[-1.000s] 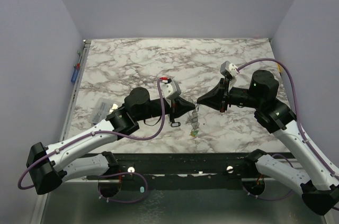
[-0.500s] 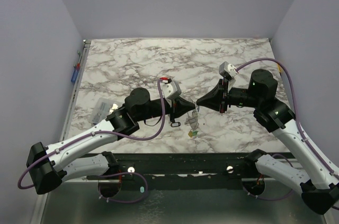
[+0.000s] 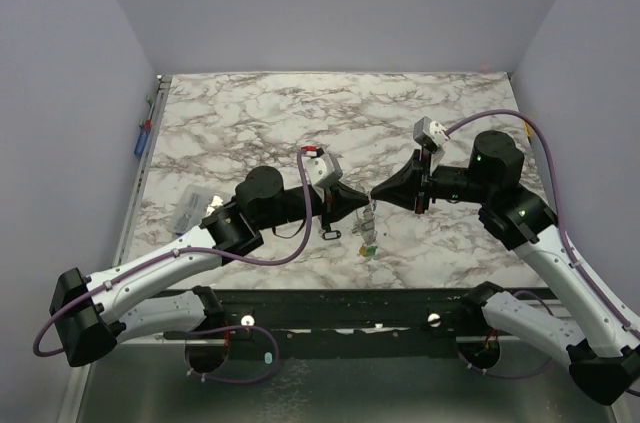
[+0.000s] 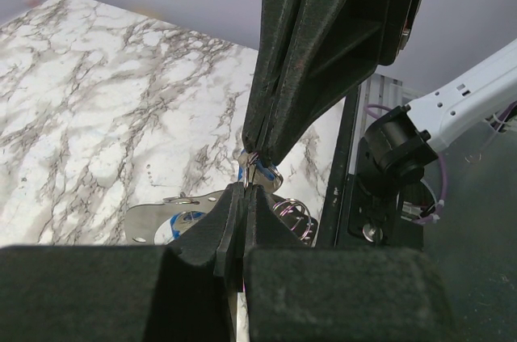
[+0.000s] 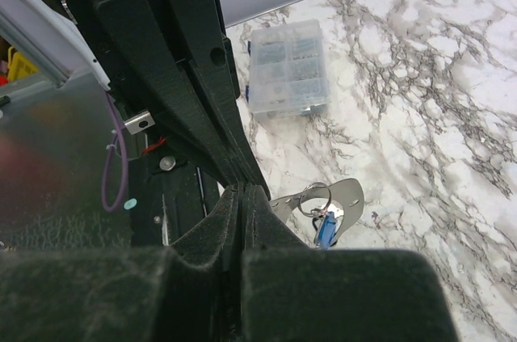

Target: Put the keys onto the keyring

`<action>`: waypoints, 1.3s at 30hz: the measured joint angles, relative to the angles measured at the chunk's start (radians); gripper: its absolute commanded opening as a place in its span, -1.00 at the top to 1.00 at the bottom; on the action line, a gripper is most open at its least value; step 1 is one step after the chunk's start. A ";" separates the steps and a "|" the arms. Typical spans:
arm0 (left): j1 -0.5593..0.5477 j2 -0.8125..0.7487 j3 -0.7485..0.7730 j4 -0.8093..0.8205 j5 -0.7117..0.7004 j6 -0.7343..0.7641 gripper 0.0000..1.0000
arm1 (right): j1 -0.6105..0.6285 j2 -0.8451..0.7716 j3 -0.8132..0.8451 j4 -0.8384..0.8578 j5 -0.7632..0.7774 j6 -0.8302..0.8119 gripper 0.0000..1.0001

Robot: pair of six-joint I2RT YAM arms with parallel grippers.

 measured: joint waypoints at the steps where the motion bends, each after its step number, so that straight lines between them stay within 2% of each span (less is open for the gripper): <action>1: 0.000 0.000 0.000 0.000 0.000 0.000 1.00 | 0.000 0.000 0.000 0.000 0.001 0.000 0.99; 23: 0.000 -0.004 -0.005 0.010 -0.010 0.005 1.00 | 0.003 0.022 0.000 -0.007 0.123 0.069 0.99; 39: 0.000 -0.008 -0.006 0.022 -0.011 0.011 1.00 | 0.003 0.018 0.000 0.001 0.154 0.140 0.99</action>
